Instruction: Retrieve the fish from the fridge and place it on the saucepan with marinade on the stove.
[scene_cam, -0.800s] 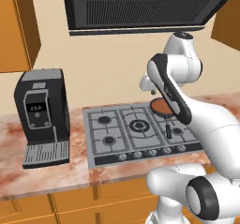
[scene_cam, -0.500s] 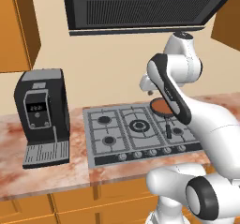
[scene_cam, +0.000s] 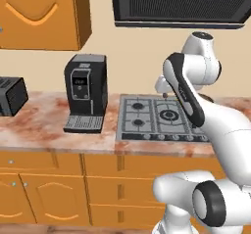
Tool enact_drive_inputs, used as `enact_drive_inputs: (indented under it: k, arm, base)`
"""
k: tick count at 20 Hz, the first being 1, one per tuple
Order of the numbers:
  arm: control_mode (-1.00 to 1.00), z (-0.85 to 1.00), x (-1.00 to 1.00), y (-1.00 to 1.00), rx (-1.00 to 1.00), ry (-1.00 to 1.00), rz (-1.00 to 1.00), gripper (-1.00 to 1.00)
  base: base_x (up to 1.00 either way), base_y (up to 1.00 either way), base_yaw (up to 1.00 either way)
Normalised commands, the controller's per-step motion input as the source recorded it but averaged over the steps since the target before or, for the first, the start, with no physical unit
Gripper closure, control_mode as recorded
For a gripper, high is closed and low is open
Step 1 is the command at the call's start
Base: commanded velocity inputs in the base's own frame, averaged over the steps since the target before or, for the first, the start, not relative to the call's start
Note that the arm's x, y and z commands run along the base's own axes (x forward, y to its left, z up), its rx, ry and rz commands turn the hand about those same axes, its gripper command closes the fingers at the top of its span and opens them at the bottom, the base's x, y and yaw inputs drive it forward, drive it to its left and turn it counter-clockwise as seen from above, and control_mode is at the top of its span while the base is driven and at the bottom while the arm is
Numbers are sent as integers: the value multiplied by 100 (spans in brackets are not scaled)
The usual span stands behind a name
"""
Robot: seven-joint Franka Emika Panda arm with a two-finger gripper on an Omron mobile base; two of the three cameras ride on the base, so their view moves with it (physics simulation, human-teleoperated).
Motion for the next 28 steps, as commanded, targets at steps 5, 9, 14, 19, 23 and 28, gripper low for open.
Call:
enact_drive_inputs:
  k: [5, 9, 14, 19, 23, 28]
  arm:
    - [100, 0, 0, 0, 0, 0, 0, -100]
    - [100, 0, 0, 0, 0, 0, 0, -100]
    - [100, 0, 0, 0, 0, 0, 0, -100]
    - [100, 0, 0, 0, 0, 0, 0, -100]
    - [100, 0, 0, 0, 0, 0, 0, -100]
    - [100, 0, 0, 0, 0, 0, 0, -100]
  base:
    - [-6, 0, 100]
    - [-7, 0, 100]
    - [-5, 0, 100]
    - [-1, 0, 100]
    - [16, 13, 93]
    - [54, 20, 78]
